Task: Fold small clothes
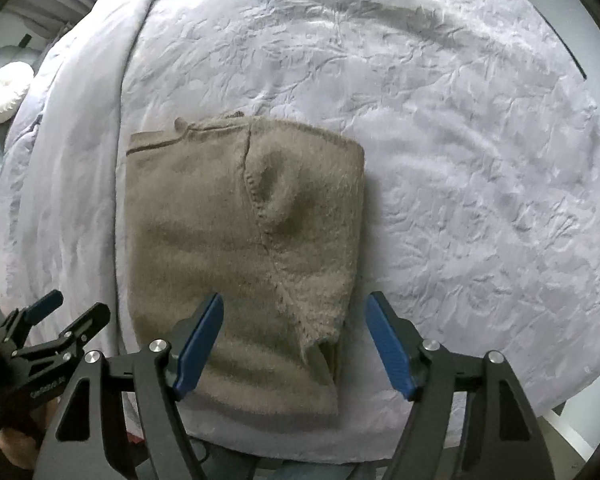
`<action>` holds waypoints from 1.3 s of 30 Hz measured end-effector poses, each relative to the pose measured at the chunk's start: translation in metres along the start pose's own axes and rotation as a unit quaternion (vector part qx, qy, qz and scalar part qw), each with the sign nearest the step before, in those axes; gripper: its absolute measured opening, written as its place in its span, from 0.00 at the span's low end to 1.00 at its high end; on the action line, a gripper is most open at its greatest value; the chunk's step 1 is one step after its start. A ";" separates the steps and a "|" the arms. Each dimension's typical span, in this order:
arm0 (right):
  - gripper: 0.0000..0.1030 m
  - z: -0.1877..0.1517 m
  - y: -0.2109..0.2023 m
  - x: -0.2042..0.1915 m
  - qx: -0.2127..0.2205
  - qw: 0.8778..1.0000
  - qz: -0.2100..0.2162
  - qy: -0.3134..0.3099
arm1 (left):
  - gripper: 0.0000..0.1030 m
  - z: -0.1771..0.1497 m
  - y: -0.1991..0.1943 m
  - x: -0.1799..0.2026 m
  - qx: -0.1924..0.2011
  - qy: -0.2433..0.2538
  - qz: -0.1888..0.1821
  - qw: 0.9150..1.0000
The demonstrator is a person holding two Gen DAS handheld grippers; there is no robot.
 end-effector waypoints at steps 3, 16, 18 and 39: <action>0.81 0.002 -0.001 -0.002 0.011 1.000 -0.017 -0.004 | 0.96 0.001 0.000 0.000 0.000 -0.006 -0.002 1.000; 1.00 0.009 -0.008 0.006 0.028 0.998 -0.055 0.000 | 0.96 0.007 -0.006 -0.001 0.013 -0.005 0.015 1.000; 1.00 0.008 -0.007 0.006 0.027 0.998 -0.056 0.000 | 0.96 0.008 -0.007 -0.001 0.013 -0.004 0.015 1.000; 1.00 0.008 -0.006 0.005 0.023 0.998 -0.057 0.003 | 0.96 0.009 -0.006 -0.001 0.009 -0.008 0.013 1.000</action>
Point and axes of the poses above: each gripper's, at about its wrist camera, not at the fingertips, and y roughly the way its jaws point, x to its right, z to its top, the point moved 9 cm from there along y, roughly the way its jaws point, and after that the axes turned 13 degrees about -z, right-handed, at the moved point
